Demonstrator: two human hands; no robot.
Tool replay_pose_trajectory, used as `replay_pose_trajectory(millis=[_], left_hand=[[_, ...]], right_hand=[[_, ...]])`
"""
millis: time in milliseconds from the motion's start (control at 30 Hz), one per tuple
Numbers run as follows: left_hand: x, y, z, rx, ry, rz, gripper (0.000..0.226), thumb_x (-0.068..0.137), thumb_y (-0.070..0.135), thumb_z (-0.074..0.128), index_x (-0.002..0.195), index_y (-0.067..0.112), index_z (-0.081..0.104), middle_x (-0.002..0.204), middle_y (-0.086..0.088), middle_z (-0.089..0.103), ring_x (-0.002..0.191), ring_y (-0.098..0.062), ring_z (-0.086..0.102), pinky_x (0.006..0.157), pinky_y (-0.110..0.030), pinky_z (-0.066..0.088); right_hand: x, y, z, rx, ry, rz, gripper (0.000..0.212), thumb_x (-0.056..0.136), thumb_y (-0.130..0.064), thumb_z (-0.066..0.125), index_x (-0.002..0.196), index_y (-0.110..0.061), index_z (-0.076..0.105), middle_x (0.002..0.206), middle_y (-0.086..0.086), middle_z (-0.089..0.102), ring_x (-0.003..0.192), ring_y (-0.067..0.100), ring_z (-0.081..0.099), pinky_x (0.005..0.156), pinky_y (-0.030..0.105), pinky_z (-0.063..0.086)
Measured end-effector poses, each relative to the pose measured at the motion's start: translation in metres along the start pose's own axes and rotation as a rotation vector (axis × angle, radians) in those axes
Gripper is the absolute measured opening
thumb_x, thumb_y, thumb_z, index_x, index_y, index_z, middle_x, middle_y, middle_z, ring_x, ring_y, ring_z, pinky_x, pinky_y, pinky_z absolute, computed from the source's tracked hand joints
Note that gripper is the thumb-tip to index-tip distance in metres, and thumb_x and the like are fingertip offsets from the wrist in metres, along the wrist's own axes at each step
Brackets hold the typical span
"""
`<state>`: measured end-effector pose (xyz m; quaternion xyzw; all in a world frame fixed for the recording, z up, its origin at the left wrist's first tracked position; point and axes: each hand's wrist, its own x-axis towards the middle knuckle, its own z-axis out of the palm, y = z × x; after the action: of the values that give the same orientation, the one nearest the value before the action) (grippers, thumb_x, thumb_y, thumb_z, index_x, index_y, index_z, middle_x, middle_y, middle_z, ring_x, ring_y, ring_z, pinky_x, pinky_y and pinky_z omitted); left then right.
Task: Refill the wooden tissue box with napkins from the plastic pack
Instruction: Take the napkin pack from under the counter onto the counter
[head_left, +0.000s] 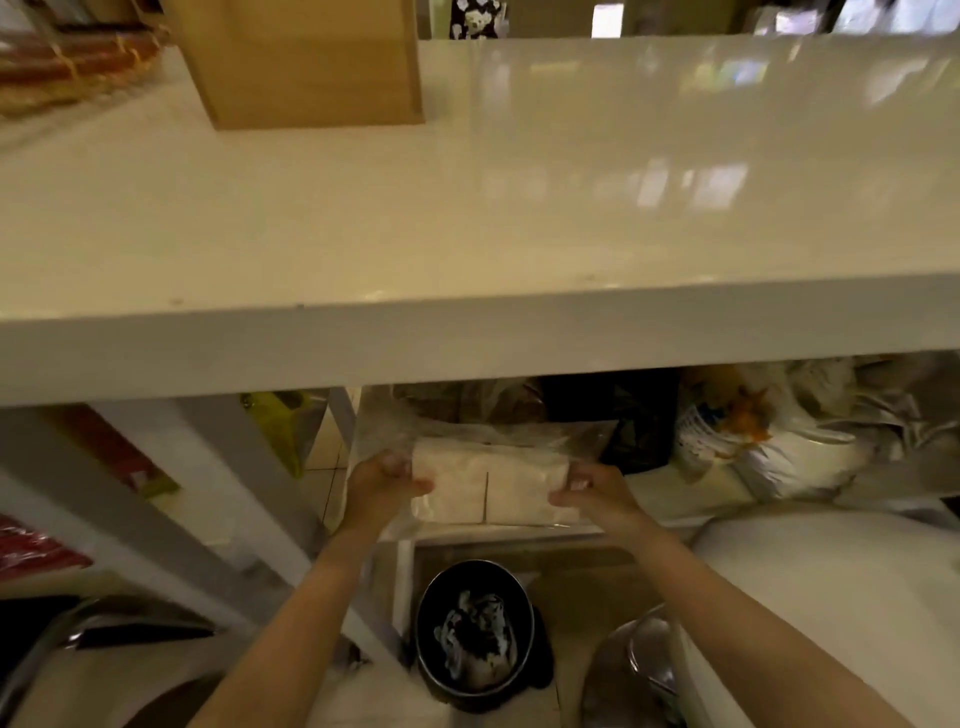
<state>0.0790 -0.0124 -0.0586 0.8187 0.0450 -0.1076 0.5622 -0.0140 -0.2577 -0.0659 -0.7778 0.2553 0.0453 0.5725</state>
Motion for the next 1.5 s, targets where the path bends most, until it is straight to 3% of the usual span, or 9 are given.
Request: replay_pose_trajectory(millis=[133, 300, 500, 633, 800, 933, 1100, 1300, 1500], left_hand=[[-0.047, 0.033, -0.016, 0.016, -0.135, -0.008, 0.024, 0.066, -0.001, 0.077, 0.066, 0.011, 0.056, 0.050, 0.008, 0.061, 0.054, -0.006, 0.058, 0.048, -0.011, 0.044], [-0.116, 0.086, -0.035, 0.011, -0.249, 0.062, 0.034, 0.068, -0.013, 0.071, 0.061, 0.011, 0.048, 0.061, -0.006, 0.047, 0.041, 0.006, 0.051, 0.062, -0.020, 0.044], [-0.193, 0.160, -0.058, 0.130, -0.286, 0.270, 0.028, 0.066, 0.013, 0.080, 0.064, 0.012, 0.052, 0.060, 0.000, 0.054, 0.049, 0.000, 0.050, 0.049, -0.009, 0.040], [-0.235, 0.212, -0.074, 0.106, -0.321, 0.387, 0.040, 0.065, 0.012, 0.080, 0.094, 0.028, 0.059, 0.057, 0.011, 0.064, 0.056, 0.006, 0.060, 0.054, -0.007, 0.045], [-0.270, 0.272, -0.091, 0.070, -0.321, 0.451, 0.040, 0.060, 0.023, 0.081, 0.089, 0.039, 0.057, 0.073, 0.019, 0.068, 0.074, -0.002, 0.065, 0.058, -0.012, 0.050], [-0.274, 0.314, -0.099, 0.004, -0.254, 0.488, 0.032, 0.070, 0.020, 0.076, 0.090, 0.035, 0.056, 0.064, 0.010, 0.072, 0.065, -0.002, 0.067, 0.052, -0.009, 0.049], [-0.254, 0.347, -0.099, -0.132, -0.200, 0.466, 0.024, 0.073, 0.018, 0.073, 0.094, 0.020, 0.061, 0.083, 0.001, 0.066, 0.077, -0.014, 0.064, 0.067, -0.027, 0.053], [-0.202, 0.363, -0.089, -0.153, -0.192, 0.367, 0.024, 0.071, 0.024, 0.076, 0.088, 0.022, 0.059, 0.079, -0.002, 0.068, 0.066, -0.015, 0.065, 0.060, -0.025, 0.052], [-0.147, 0.361, -0.072, -0.172, -0.252, 0.238, 0.038, 0.069, 0.024, 0.078, 0.097, 0.003, 0.062, 0.066, -0.008, 0.065, 0.052, -0.018, 0.058, 0.057, -0.029, 0.047]], right_hand=[[-0.047, -0.026, -0.027, -0.047, 0.065, 0.009, 0.042, 0.074, 0.000, 0.074, 0.050, -0.017, 0.042, 0.056, -0.003, 0.046, 0.055, 0.006, 0.045, 0.045, 0.009, 0.036], [-0.129, -0.059, -0.079, -0.162, -0.009, -0.090, 0.043, 0.070, -0.002, 0.077, 0.047, -0.027, 0.050, 0.046, -0.013, 0.054, 0.050, -0.001, 0.054, 0.057, 0.021, 0.041], [-0.227, -0.126, -0.144, -0.225, -0.096, -0.215, 0.018, 0.074, -0.007, 0.075, 0.068, -0.019, 0.063, 0.069, -0.006, 0.062, 0.058, -0.010, 0.059, 0.057, 0.005, 0.044], [-0.269, -0.164, -0.182, -0.323, -0.078, -0.292, 0.024, 0.070, -0.015, 0.079, 0.091, -0.011, 0.071, 0.092, 0.013, 0.072, 0.079, 0.015, 0.064, 0.077, 0.033, 0.051], [-0.302, -0.210, -0.217, -0.243, -0.075, -0.338, 0.022, 0.074, -0.014, 0.076, 0.095, -0.020, 0.070, 0.097, 0.005, 0.073, 0.093, 0.017, 0.068, 0.085, 0.033, 0.053], [-0.308, -0.240, -0.232, -0.176, -0.015, -0.377, 0.029, 0.075, -0.020, 0.075, 0.102, -0.009, 0.068, 0.095, 0.012, 0.070, 0.091, 0.027, 0.066, 0.080, 0.036, 0.052], [-0.293, -0.267, -0.239, 0.010, -0.036, -0.377, 0.033, 0.080, -0.015, 0.070, 0.110, -0.018, 0.057, 0.103, 0.010, 0.068, 0.096, 0.026, 0.066, 0.086, 0.039, 0.054], [-0.249, -0.296, -0.238, 0.106, 0.023, -0.335, 0.026, 0.082, -0.015, 0.069, 0.106, -0.015, 0.059, 0.082, 0.004, 0.066, 0.066, 0.013, 0.062, 0.059, 0.023, 0.053], [-0.193, -0.305, -0.235, 0.063, 0.078, -0.276, 0.017, 0.080, -0.013, 0.069, 0.097, -0.011, 0.064, 0.071, 0.001, 0.063, 0.059, 0.012, 0.060, 0.058, 0.026, 0.052]])
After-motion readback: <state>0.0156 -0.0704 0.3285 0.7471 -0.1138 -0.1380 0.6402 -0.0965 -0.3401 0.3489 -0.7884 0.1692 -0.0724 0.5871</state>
